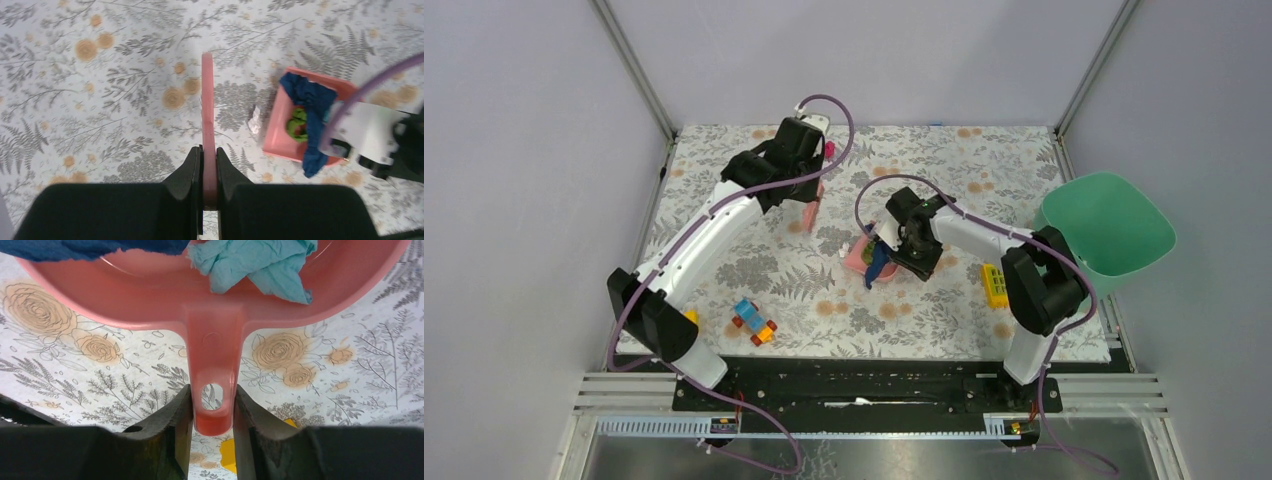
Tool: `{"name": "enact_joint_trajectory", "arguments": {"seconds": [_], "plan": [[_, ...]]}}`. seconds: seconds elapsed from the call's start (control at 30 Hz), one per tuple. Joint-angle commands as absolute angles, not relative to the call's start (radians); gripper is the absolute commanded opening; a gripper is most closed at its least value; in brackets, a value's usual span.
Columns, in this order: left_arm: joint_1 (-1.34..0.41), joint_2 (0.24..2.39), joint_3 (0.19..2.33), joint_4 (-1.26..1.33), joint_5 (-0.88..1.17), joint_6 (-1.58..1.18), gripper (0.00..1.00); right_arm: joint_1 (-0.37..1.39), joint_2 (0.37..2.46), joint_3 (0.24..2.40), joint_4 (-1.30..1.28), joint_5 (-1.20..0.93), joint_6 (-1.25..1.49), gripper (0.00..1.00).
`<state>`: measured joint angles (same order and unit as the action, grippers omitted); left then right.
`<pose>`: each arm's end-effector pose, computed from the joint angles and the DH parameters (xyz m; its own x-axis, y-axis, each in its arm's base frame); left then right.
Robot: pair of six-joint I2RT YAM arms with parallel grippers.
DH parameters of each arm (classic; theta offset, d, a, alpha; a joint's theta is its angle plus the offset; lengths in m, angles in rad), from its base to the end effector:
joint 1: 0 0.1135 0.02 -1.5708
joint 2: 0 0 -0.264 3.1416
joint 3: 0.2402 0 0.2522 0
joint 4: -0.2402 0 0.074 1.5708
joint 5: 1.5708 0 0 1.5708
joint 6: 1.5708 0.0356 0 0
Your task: Sweep away the paper scraps from the table
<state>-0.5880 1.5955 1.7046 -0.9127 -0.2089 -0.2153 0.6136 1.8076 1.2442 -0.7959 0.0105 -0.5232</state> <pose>0.2862 -0.1819 0.3854 -0.6755 0.1991 -0.7100 0.2852 0.9585 -0.0025 0.2815 0.1978 0.1829 -0.4056 -0.8968 -0.1767 -0.8966 0.4280 -0.1138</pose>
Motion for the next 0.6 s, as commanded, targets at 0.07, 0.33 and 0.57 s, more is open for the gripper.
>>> {"name": "enact_joint_trajectory", "arguments": {"seconds": [0.07,0.33,0.57], "plan": [[-0.569,1.515,1.55,-0.754,-0.353,-0.267,0.0,0.62,1.681,1.317,-0.874,0.002,-0.503,0.0],[-0.465,1.513,1.365,-0.593,-0.205,-0.292,0.0,0.621,1.635,1.463,-1.046,-0.023,-0.514,0.0],[-0.437,1.485,1.258,-0.455,-0.092,-0.318,0.0,0.621,1.617,1.54,-1.173,-0.005,-0.547,0.0]]}}
